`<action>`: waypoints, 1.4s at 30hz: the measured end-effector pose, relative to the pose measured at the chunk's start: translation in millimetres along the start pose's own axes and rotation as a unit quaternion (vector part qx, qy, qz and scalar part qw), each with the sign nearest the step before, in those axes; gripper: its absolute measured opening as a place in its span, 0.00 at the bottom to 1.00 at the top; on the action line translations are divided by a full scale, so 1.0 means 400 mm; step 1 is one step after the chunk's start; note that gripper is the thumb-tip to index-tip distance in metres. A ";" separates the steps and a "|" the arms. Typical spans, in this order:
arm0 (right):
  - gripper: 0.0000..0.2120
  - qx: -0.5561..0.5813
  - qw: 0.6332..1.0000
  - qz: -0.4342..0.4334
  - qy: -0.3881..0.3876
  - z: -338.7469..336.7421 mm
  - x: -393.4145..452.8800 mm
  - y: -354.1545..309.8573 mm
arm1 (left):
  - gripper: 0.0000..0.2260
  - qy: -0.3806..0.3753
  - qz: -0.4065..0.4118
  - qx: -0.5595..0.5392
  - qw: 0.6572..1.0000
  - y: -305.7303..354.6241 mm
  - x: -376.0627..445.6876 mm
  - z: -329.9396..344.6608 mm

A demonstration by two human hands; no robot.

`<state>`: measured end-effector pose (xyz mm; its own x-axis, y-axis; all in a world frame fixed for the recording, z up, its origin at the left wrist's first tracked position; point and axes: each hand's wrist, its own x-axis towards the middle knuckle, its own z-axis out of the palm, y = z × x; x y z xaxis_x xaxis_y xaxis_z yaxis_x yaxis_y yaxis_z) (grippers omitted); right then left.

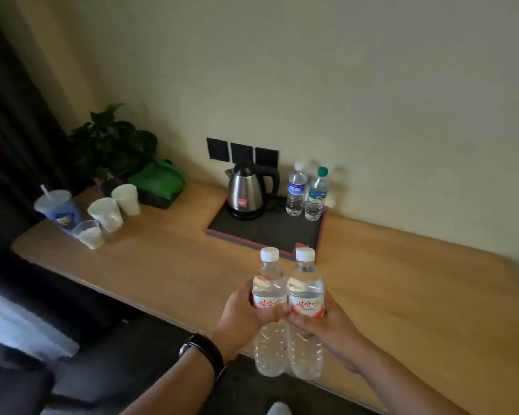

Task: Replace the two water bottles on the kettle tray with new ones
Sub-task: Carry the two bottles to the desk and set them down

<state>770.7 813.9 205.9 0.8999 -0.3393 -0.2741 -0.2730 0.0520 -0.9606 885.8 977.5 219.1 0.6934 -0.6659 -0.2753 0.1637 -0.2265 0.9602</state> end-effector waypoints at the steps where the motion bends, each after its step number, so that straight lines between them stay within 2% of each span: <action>1: 0.31 -0.001 1.000 -0.004 0.006 -0.011 0.032 0.003 | 0.25 -0.003 0.001 0.013 1.000 0.004 0.040 -0.005; 5: 0.29 0.003 1.000 -0.014 0.019 -0.049 0.157 0.012 | 0.26 -0.012 -0.021 0.053 0.998 0.013 0.188 -0.032; 10: 0.25 -0.008 0.999 -0.050 -0.004 -0.093 0.287 0.008 | 0.23 -0.049 -0.031 0.086 0.995 0.020 0.345 -0.059; 15: 0.27 -0.043 0.997 -0.048 0.044 -0.124 0.382 0.055 | 0.33 -0.042 -0.015 0.155 0.987 0.016 0.454 -0.078; 20: 0.28 -0.066 0.993 -0.019 0.093 -0.121 0.450 0.088 | 0.32 -0.044 0.007 0.204 0.978 0.000 0.524 -0.092; 25: 0.39 -0.052 0.989 0.022 0.140 -0.100 0.486 0.100 | 0.31 -0.075 0.008 0.207 0.975 -0.028 0.587 -0.113; 35: 0.37 -0.092 0.979 0.056 0.174 -0.083 0.503 0.109 | 0.31 -0.130 0.011 0.205 0.970 -0.056 0.637 -0.129; 38: 0.39 -0.122 0.978 0.062 0.155 -0.089 0.502 0.104 | 0.36 -0.155 0.005 0.215 0.964 -0.054 0.641 -0.134; 40: 0.44 -0.151 0.977 0.066 0.137 -0.094 0.496 0.094 | 0.47 -0.180 -0.001 0.239 0.954 -0.046 0.645 -0.139; 42: 0.49 -0.229 0.966 0.042 0.113 -0.106 0.490 0.083 | 0.50 -0.208 0.012 0.287 0.935 -0.030 0.657 -0.151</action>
<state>923.7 709.1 122.3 0.7850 -0.5508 -0.2836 -0.5103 -0.3152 -0.8002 1108.6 848.1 138.1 0.3389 -0.8676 -0.3638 -0.3349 -0.4726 0.8151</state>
